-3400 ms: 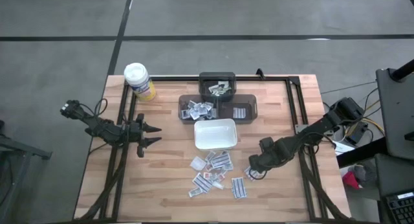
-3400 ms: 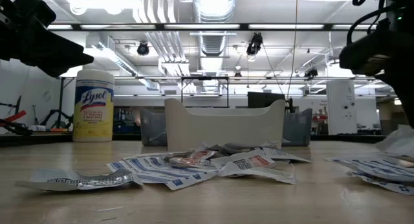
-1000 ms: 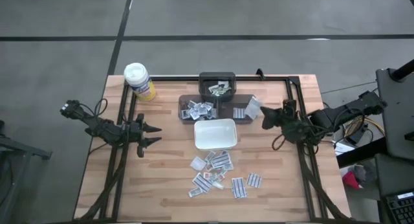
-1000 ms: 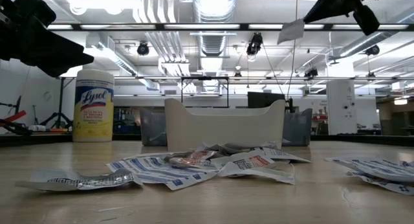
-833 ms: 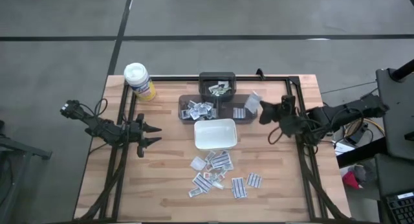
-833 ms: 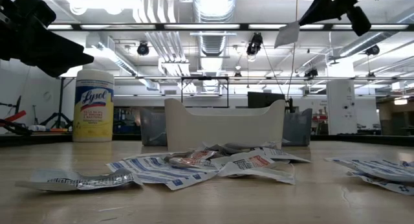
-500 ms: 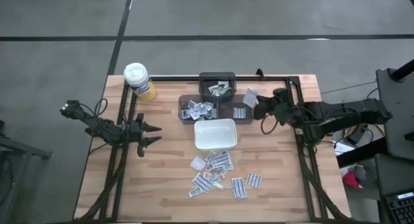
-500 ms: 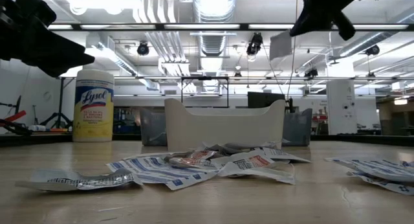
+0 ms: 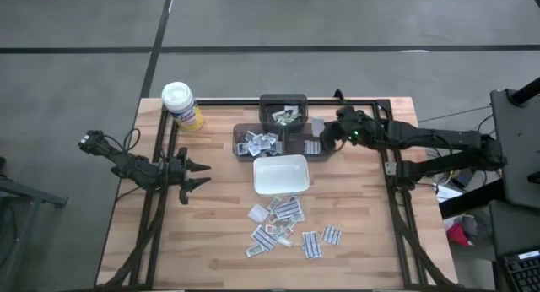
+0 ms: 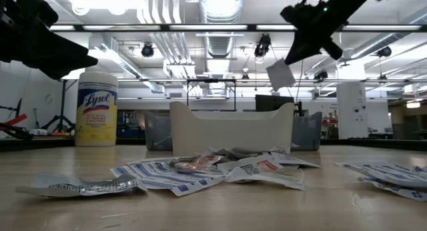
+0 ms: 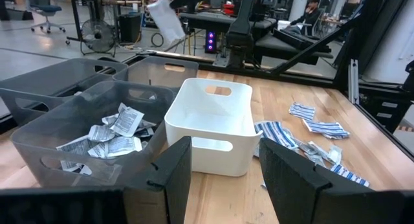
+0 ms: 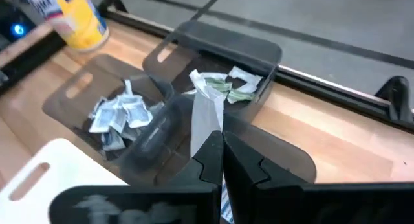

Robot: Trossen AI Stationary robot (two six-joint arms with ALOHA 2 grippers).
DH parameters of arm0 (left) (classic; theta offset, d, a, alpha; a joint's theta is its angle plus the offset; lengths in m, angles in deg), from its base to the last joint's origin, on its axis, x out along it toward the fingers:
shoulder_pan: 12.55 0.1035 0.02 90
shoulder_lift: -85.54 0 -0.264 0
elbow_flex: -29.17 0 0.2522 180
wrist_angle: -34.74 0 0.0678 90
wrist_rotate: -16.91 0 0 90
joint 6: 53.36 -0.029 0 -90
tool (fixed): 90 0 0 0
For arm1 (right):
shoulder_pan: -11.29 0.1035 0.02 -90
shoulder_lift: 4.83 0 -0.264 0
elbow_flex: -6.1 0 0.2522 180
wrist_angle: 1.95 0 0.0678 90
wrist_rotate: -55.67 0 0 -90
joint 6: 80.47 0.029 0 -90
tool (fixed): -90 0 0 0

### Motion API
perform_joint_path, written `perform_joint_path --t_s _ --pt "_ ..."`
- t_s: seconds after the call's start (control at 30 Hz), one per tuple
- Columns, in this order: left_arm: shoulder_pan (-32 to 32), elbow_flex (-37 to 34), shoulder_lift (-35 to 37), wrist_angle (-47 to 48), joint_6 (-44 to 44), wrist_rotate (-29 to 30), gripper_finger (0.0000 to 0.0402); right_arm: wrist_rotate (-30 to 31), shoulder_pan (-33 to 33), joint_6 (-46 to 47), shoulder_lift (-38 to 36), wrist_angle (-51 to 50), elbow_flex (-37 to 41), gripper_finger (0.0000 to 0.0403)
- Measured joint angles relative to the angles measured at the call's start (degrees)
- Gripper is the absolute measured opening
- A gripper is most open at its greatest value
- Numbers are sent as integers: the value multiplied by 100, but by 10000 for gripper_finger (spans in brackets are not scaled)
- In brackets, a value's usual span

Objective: Pick & Place First Aid Supplies
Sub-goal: Put the blue bandage into the right black bin

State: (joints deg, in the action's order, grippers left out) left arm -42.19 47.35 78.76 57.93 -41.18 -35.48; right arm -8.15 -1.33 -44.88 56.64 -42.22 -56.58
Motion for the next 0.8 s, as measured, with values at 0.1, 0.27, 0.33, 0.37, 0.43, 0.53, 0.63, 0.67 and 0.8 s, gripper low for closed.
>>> perform_joint_path --t_s 0.1,0.27,0.33,0.37,0.43,0.53,0.63,0.67,0.8 --pt "1 0 0 0 0 0 177 -389 -288 -267 256 135 0 8" --pt "2 0 0 0 0 0 177 -1042 -657 -599 700 177 0 8" --pt "2 0 0 -2 0 0 177 -1245 -749 -716 877 181 0 8" --pt "1 0 0 0 0 0 177 -1339 -794 -767 953 185 0 8" --pt "0 0 0 0 0 0 177 -1559 -875 -923 1110 187 -2 8" --pt "0 0 0 0 0 0 177 -1854 -1015 -1170 1333 182 -79 8" --pt "0 0 0 0 0 0 177 -2239 -1167 -1514 1546 92 -277 8" --pt "2 0 0 0 0 0 177 -2339 -1223 -1639 1624 5 -371 8" --pt "1 0 0 -1 0 -2 177 -2654 -1437 -2243 2015 -659 -913 8"
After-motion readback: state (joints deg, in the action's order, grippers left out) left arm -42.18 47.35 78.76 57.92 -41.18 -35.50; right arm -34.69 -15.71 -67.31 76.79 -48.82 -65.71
